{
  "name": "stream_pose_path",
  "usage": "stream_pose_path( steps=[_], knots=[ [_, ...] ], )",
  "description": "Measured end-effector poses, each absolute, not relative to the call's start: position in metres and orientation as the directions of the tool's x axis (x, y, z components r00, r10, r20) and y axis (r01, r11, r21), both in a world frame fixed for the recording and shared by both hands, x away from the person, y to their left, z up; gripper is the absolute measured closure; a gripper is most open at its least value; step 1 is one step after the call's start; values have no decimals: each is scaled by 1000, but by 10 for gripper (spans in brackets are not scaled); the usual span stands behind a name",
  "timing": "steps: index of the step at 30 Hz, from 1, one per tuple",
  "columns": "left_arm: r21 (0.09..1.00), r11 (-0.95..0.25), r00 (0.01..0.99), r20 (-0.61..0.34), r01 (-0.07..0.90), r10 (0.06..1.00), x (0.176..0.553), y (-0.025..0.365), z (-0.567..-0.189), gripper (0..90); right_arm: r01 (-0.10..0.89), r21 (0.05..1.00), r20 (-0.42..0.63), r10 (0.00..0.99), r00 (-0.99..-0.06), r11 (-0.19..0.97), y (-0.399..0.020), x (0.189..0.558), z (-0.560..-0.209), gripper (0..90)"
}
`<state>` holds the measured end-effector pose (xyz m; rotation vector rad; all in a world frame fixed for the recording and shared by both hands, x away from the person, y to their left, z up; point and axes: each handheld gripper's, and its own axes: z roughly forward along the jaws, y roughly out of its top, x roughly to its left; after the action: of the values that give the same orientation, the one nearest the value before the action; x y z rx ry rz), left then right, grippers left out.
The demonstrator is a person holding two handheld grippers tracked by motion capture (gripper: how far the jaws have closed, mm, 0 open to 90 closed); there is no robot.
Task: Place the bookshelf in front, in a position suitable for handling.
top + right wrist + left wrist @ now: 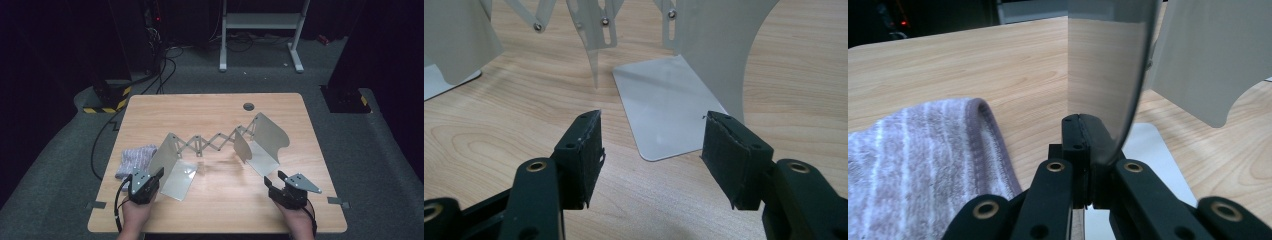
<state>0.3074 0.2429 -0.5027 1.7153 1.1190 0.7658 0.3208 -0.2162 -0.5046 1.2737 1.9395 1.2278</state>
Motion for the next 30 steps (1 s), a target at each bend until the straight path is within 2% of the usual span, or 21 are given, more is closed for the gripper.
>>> stream_pose_path(
  steps=[11,15,24,30],
  knots=[
    [925,-199,466,27,323,884,304,241,-503,889,437,891,68,919,-389,119,-229,322,-503,395],
    [926,-177,443,13,332,897,305,249,-503,893,440,894,95,924,-370,85,-233,322,-500,394],
    [928,-153,398,6,339,918,306,252,-504,884,440,893,73,931,-356,98,-234,325,-502,403],
    [929,-199,431,48,313,901,304,235,-505,781,404,908,50,930,-364,109,-236,335,-496,462]
  ],
)
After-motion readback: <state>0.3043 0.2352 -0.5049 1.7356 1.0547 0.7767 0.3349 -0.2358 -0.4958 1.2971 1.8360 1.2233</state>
